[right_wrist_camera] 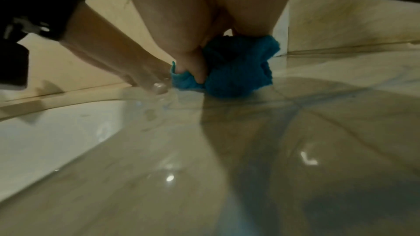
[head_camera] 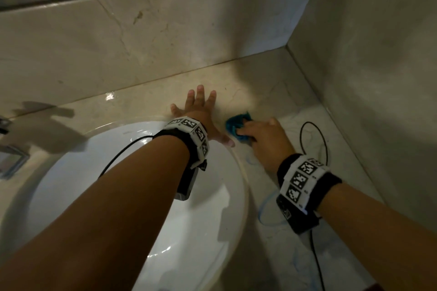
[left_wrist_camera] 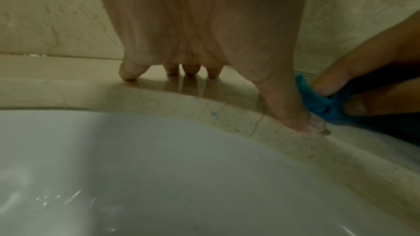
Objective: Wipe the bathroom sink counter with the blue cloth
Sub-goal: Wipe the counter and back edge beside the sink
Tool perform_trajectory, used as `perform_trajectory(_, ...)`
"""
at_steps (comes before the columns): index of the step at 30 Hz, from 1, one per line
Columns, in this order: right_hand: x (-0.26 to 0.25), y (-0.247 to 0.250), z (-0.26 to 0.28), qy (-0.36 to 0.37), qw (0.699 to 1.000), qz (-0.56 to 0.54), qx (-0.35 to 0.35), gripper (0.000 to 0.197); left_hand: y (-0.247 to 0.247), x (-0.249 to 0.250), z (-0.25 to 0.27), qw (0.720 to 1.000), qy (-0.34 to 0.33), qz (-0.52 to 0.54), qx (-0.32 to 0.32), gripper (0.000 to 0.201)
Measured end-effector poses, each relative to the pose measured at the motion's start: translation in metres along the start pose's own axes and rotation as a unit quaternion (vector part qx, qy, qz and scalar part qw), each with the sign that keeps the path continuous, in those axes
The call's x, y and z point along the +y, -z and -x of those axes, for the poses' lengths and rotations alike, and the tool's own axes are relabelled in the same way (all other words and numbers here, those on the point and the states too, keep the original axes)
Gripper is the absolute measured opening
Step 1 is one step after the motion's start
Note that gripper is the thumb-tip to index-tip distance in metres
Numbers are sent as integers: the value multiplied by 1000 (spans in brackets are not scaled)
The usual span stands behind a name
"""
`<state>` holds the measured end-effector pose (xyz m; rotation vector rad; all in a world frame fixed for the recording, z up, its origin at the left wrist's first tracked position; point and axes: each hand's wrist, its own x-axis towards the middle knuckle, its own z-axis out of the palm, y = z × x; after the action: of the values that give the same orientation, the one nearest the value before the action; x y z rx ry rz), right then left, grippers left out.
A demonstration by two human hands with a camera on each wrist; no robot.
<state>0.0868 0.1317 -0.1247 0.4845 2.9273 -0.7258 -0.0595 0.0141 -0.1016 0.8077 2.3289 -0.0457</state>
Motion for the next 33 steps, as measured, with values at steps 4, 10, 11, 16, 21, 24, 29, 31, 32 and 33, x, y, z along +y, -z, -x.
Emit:
perform_trajectory(4,23,11,-17,-44,998,-24,35,38,0,0,1,1000,1,-6,3,143)
perform_trajectory(10,27,30,-21,-132,989,1,67,45,0,0,1,1000,1,-4,3,142)
perform_trajectory(11,17,27,-17,-123,991,-7,61,44,0,0,1,1000,1,-5,3,143)
perform_trajectory(16,-12,6,5,-7,999,-33,-13,45,1,1,1,1000,5,-9,-4,144)
perform_trajectory(21,15,21,-23,-40,998,-5,46,37,1,1,1,1000,5,-10,-1,143)
perform_trajectory(24,23,30,-33,-86,994,39,64,38,-1,1,0,1000,5,-8,1,143)
perform_trajectory(29,-4,28,-15,-3,994,111,13,37,0,2,0,1000,10,-11,3,143)
perform_trajectory(31,0,38,-14,-24,997,73,-15,41,1,1,1,1000,6,-8,2,142)
perform_trajectory(32,7,42,-16,-31,998,42,-32,43,1,1,1,1000,4,-6,2,141)
perform_trajectory(33,13,45,-17,-28,998,20,-53,46,0,1,2,1000,3,-6,1,141)
